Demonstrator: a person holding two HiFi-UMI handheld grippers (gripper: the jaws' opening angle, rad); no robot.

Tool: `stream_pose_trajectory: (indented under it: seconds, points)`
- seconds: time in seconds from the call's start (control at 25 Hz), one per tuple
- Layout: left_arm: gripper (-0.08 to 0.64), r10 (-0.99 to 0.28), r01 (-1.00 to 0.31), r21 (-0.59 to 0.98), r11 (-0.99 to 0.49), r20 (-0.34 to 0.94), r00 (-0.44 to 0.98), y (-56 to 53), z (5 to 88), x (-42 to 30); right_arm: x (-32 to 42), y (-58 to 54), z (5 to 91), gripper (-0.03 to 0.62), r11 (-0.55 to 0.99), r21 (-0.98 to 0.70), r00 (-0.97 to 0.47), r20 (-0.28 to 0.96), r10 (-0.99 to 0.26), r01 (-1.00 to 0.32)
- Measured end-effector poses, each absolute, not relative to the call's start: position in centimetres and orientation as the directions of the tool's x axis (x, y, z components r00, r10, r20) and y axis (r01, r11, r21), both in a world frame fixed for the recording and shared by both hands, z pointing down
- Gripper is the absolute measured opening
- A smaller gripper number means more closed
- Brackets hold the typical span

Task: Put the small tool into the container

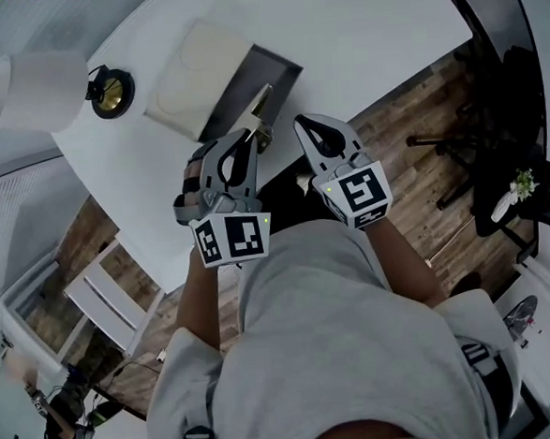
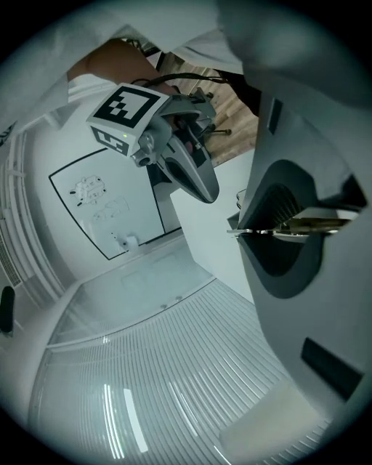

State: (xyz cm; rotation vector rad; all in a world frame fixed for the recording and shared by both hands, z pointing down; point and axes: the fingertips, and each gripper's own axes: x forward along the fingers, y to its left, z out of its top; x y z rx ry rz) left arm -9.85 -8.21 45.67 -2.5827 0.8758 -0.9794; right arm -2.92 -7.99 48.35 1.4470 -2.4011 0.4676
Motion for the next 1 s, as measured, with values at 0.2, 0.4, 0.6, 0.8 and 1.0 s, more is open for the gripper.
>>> stream_pose_trajectory:
  seconds: [0.2,0.4,0.6,0.8,1.0]
  points:
    - [0.037,-0.566,-0.369,-0.437,-0.820,0.524,0.637,-7.8,46.5,-8.9,-1.8,-6.5,48.5,0.026,0.379,-0.116,-0.391,0.419,-0.820,-0.918]
    - [0.037,-0.544,-0.329,-0.452,-0.830,0.521,0.657,-8.1,47.3,-8.3,-1.2,-5.7,49.4,0.026,0.329,-0.127,-0.351,0.433,-0.831,-0.936]
    - [0.038,-0.529,-0.303,-0.458,-0.836,0.522,0.669,-8.9,48.3,-7.7,-1.5,-5.4,49.4,0.026,0.318,-0.132,-0.343,0.435,-0.833,-0.939]
    - [0.037,-0.524,-0.288,-0.465,-0.837,0.534,0.663,-10.2,49.9,-7.2,-0.9,-5.4,49.4,0.026,0.299,-0.136,-0.328,0.433,-0.840,-0.945]
    - [0.038,-0.516,-0.279,-0.459,-0.844,0.548,0.658,-11.1,51.2,-6.3,0.2,-5.8,50.0,0.026,0.281,-0.134,-0.311,0.441,-0.842,-0.950]
